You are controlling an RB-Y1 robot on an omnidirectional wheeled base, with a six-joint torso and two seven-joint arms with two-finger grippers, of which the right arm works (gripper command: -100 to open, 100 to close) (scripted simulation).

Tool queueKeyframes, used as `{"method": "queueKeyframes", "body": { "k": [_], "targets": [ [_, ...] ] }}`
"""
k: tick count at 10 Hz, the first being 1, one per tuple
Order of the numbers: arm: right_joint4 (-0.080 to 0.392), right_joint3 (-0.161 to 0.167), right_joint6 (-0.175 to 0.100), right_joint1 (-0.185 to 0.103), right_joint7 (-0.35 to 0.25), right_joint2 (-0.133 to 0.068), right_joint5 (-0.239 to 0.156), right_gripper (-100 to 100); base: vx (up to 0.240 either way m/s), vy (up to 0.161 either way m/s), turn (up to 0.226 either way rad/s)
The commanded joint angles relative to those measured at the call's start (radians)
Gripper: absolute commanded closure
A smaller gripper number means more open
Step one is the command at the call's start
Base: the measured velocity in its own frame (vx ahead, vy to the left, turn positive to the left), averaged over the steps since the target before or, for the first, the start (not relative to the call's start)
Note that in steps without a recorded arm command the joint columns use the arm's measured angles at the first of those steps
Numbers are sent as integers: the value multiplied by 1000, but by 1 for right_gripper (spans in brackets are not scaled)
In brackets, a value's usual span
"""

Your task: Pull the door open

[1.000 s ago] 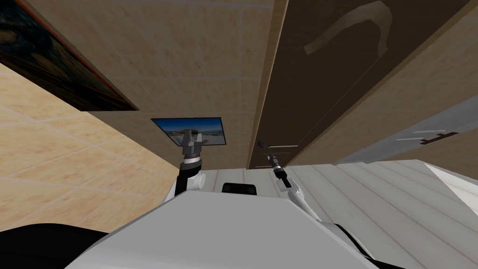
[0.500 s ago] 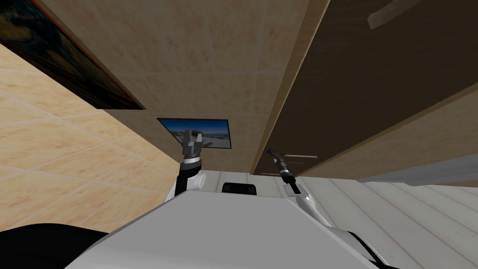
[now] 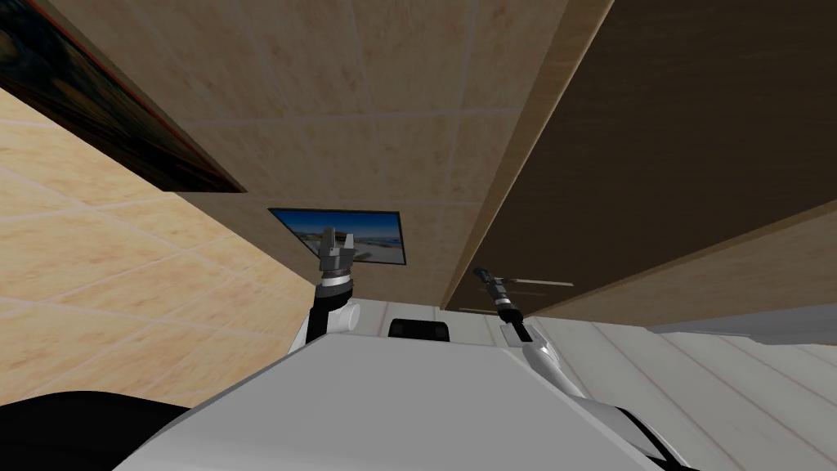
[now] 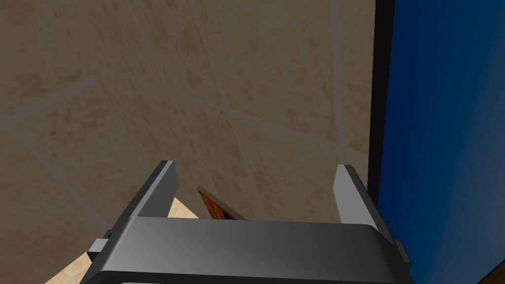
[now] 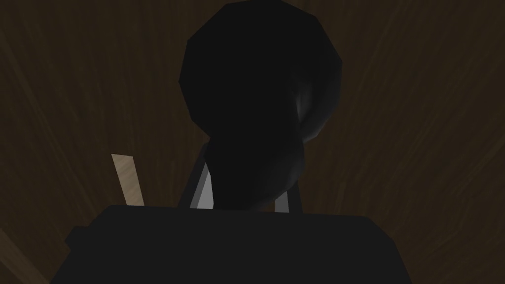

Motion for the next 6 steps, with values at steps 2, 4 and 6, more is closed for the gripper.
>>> {"method": "queueKeyframes", "body": {
  "k": [2,4,6],
  "targets": [
    [0,1,-1,1,2,0,1,100,-20,-3,5],
    [0,1,-1,1,2,0,1,100,-4,0,-2],
    [3,9,-31,23,-21,-17,9,100,-133,-61,135]
  ]
}}
